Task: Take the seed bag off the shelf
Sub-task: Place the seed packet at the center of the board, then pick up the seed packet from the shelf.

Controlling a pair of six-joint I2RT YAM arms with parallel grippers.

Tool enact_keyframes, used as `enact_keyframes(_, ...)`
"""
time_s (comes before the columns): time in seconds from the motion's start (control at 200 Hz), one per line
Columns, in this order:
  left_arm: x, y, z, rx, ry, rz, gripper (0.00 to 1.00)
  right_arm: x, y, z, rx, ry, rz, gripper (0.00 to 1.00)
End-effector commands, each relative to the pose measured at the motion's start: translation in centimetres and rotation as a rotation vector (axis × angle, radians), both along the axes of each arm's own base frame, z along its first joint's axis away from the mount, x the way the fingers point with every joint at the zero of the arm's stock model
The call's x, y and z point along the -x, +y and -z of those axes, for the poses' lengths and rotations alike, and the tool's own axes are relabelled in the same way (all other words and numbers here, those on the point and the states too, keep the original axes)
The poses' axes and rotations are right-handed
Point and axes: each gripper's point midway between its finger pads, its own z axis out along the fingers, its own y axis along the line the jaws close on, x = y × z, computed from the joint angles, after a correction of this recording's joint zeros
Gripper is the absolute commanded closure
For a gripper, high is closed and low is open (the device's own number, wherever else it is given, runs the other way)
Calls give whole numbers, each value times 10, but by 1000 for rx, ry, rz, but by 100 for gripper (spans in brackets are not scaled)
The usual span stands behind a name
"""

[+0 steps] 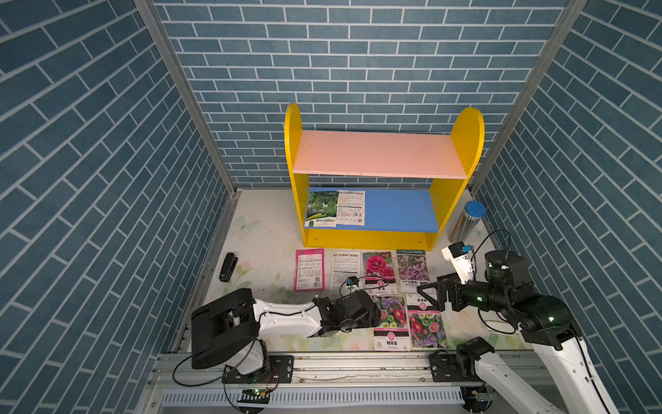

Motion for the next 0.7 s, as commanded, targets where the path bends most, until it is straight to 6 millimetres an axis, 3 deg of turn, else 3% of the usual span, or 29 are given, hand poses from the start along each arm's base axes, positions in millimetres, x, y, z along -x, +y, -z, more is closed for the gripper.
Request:
enact_keyframes(0.0,-10,23,-15,-101,-122,29,7,-10,11,-6,-56,-58,-30,0)
enact_keyframes(0.08,-17,27,-38,-101,-203,42,0,-20,16,-7,-80,-89,-28,0)
enact_keyframes(0.265,-28,35,-92,-72,-381,72,0,-56,30,-11,-158,-175,14,0)
enact_keyframes(0.48,-40,64,-150,-44,-555,23,0,-95,49,-9,-188,-245,38,0)
enact_keyframes(0.695,-39,90,-201,39,-659,-20,0,-136,86,-4,-98,-304,34,0)
